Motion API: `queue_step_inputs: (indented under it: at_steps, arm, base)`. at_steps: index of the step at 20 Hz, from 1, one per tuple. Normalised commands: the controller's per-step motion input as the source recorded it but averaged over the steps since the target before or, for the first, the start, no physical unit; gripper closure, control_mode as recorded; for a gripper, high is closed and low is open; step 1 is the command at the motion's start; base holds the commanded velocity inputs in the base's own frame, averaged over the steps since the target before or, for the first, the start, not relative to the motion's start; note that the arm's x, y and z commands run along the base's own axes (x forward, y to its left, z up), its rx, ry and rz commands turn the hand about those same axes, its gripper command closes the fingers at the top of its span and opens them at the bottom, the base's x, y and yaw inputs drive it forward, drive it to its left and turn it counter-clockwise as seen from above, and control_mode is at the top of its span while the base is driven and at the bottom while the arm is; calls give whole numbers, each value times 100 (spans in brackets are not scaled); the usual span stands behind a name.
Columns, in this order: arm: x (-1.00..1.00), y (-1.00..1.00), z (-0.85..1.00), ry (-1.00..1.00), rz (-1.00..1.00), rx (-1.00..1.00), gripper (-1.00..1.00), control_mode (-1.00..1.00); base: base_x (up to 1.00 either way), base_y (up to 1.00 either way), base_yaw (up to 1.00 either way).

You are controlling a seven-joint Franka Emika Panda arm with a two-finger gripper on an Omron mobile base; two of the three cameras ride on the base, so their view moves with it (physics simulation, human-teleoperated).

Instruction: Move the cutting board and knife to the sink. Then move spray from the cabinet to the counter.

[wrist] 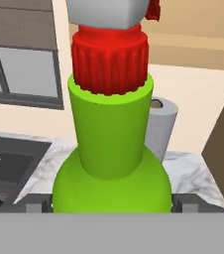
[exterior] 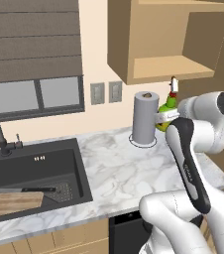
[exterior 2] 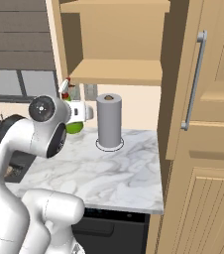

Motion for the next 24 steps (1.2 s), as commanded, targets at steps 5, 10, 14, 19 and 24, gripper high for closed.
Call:
queue_step_inputs:
  at_steps: [5,10,14,19,24]
  arm:
    - [44,17,-55,0,10,-9,100,-100]
    - [17,25,-43,4,14,-5,100,-100]
    - [0,32,-26,10,16,-2,100,-100]
    - [0,31,-24,12,16,0,100,-100]
    - [1,28,-28,27,21,0,100,-100]
  base:
    - [0,0,0]
    - [0,0,0]
    - [0,0,0]
    - [0,0,0]
    - [0,0,0]
